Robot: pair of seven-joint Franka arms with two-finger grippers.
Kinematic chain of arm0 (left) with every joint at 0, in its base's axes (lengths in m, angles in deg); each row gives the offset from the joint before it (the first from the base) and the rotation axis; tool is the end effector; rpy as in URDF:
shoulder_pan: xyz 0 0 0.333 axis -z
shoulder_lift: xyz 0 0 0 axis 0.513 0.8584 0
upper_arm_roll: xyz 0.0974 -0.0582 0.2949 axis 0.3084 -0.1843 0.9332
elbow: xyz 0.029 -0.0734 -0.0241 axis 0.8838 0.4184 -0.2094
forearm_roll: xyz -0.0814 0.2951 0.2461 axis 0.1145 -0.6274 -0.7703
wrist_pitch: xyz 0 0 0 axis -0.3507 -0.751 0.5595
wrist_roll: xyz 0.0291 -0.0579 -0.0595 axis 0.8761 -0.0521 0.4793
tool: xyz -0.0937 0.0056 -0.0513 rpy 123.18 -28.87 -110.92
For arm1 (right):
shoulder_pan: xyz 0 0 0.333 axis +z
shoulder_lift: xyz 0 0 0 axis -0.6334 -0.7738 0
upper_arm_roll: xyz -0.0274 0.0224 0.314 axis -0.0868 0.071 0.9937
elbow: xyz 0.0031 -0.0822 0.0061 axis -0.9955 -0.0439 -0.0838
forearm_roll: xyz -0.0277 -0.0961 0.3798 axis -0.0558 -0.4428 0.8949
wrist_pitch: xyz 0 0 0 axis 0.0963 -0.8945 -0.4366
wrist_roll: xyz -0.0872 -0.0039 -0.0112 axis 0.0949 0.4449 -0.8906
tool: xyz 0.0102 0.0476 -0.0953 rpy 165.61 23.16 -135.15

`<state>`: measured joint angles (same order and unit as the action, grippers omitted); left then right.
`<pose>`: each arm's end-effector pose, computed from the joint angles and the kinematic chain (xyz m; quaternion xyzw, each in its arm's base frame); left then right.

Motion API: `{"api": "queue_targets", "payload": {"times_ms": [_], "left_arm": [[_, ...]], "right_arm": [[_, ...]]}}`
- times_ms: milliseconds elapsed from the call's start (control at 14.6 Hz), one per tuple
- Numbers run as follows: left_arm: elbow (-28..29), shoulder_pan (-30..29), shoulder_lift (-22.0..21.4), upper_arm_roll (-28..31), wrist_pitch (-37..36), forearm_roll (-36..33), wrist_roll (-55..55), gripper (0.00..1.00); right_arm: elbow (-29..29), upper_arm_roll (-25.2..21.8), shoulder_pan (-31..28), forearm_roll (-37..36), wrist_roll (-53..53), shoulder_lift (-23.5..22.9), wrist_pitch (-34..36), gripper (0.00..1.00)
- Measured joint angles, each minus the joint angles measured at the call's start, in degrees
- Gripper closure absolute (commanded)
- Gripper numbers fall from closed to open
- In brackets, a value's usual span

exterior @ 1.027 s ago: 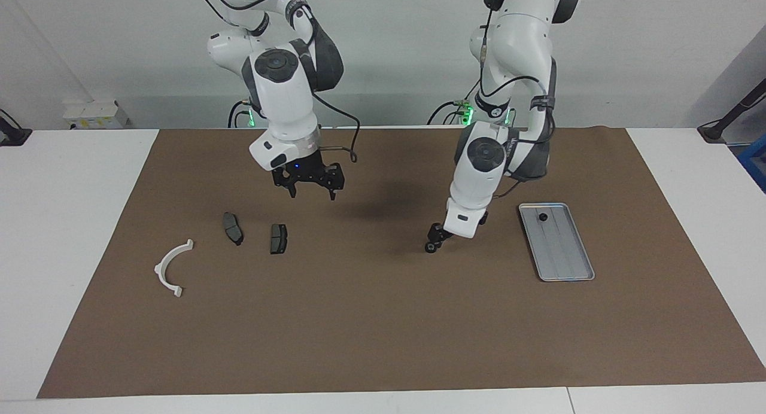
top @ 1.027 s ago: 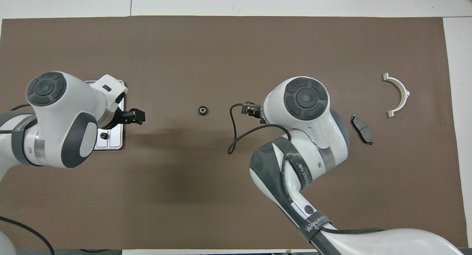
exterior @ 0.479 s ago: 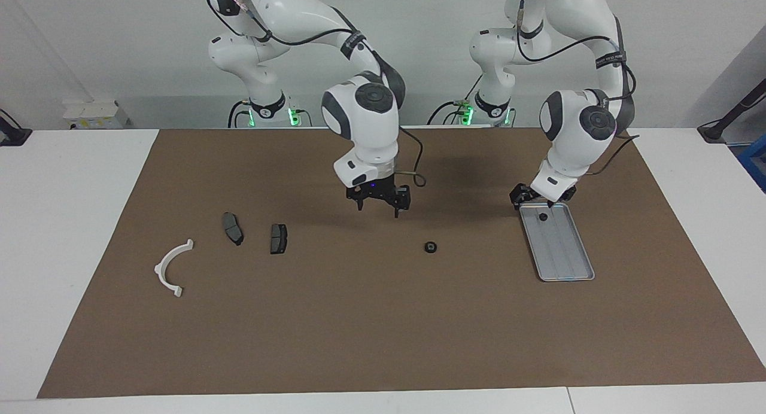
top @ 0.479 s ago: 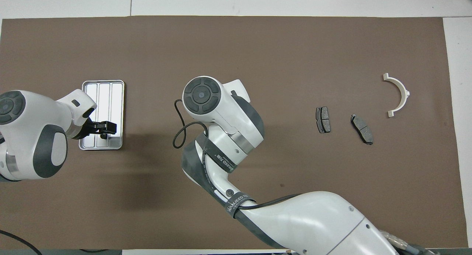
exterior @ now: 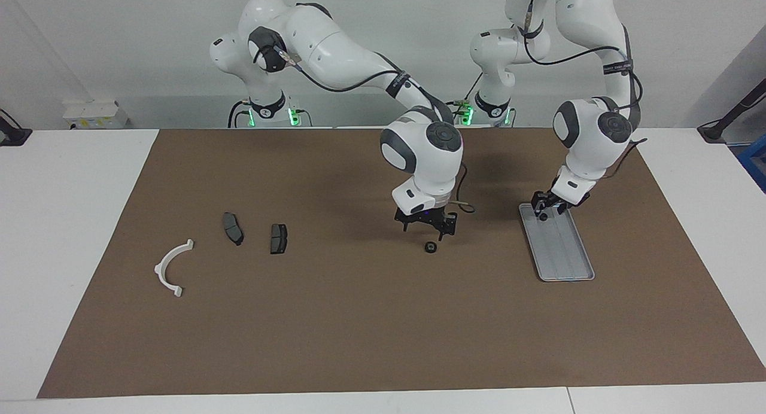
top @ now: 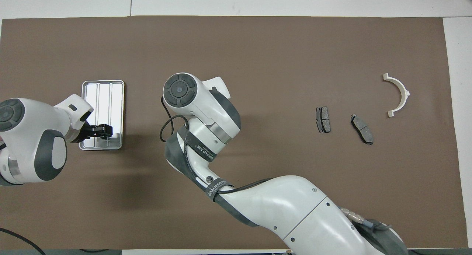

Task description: Place bearing gear from tray to pile

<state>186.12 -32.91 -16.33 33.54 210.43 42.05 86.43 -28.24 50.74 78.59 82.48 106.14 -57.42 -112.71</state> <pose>0.5218 -0.0006 0.3163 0.9997 0.0220 -0.0118 0.0005 0.5925 0.5020 0.3115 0.9847 -0.1704 0.0332 0.0162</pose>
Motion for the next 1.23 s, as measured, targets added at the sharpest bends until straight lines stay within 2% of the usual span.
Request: {"api": "queue_targets", "payload": {"times_ms": [342,616,753,821,958,1027,1095,1163,1232], "left_arm": [[0.7,0.1,0.6,-0.3,1.5,0.0,1.3,0.36],[1.2,0.0,0.7,-0.3,2.3,0.0,1.4,0.46],[1.3,0.0,0.8,-0.3,2.4,0.0,1.4,0.62],[1.4,0.0,0.8,-0.3,2.4,0.0,1.4,0.64],[1.4,0.0,0.9,-0.2,2.4,0.0,1.4,0.65],[1.5,0.0,1.0,-0.2,2.4,0.0,1.4,0.71],[1.6,0.0,1.0,-0.1,2.4,0.0,1.4,0.76],[1.6,0.0,1.0,-0.1,2.4,0.0,1.4,0.81],[1.5,0.0,1.0,-0.1,2.4,0.0,1.5,0.82]], "right_arm": [[2.4,-1.5,1.7,0.0,0.0,-3.3,-0.2,0.00],[2.6,-1.6,1.6,0.0,0.0,-3.3,-0.3,0.18],[2.6,-1.6,1.6,0.0,0.0,-3.4,-0.9,0.25],[2.6,-1.6,1.6,0.0,0.0,-3.4,-1.0,0.28],[2.6,-1.6,1.7,0.0,0.0,-3.7,-1.0,0.44],[2.6,-1.5,1.7,0.0,0.0,-3.8,-1.4,0.57],[2.8,-1.5,1.7,0.0,0.0,-3.7,-1.7,0.81],[2.8,-1.5,1.7,0.0,0.0,-3.8,-1.7,1.00],[2.8,-1.5,1.7,0.0,0.0,-3.7,-1.8,1.00]]}}
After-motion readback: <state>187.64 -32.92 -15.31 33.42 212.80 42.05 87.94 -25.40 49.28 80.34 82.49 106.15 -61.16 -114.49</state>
